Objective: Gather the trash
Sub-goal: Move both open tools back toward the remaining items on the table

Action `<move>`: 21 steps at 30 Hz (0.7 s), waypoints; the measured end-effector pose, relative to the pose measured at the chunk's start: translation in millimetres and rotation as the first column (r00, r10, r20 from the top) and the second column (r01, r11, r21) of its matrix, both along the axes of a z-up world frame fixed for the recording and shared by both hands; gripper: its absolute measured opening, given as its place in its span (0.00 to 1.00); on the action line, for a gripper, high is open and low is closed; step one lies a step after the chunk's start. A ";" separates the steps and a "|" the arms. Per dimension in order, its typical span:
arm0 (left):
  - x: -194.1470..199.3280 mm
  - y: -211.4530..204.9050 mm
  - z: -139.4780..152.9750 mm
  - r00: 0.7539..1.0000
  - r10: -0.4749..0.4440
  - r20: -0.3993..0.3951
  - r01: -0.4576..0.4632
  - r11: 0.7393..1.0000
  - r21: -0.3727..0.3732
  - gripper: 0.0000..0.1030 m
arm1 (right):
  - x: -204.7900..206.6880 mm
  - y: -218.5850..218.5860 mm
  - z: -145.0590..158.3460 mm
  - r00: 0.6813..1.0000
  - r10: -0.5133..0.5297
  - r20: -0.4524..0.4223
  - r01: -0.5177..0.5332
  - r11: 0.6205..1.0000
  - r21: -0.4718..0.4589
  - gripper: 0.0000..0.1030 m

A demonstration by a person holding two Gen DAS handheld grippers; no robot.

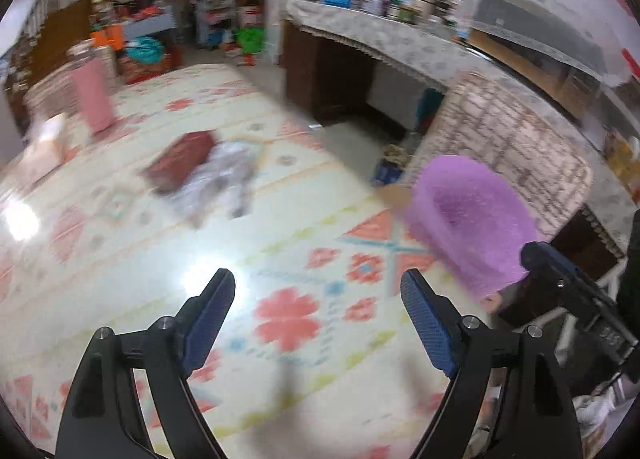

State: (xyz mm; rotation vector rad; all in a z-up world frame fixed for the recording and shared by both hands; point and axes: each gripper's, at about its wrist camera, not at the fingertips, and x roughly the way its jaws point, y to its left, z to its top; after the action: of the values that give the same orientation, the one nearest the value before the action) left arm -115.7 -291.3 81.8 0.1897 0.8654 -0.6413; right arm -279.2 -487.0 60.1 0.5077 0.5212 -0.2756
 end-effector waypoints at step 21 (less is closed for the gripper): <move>36.2 161.5 -44.5 0.929 0.371 -0.011 -0.371 0.929 0.001 0.81 | 113.4 97.6 -28.9 0.984 0.174 -0.030 -0.173 0.985 0.021 0.98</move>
State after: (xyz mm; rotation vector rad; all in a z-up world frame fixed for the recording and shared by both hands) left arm -79.5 -129.8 37.3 0.0181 0.8830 -0.2880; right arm -165.8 -389.4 31.2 0.4733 0.5959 -0.1122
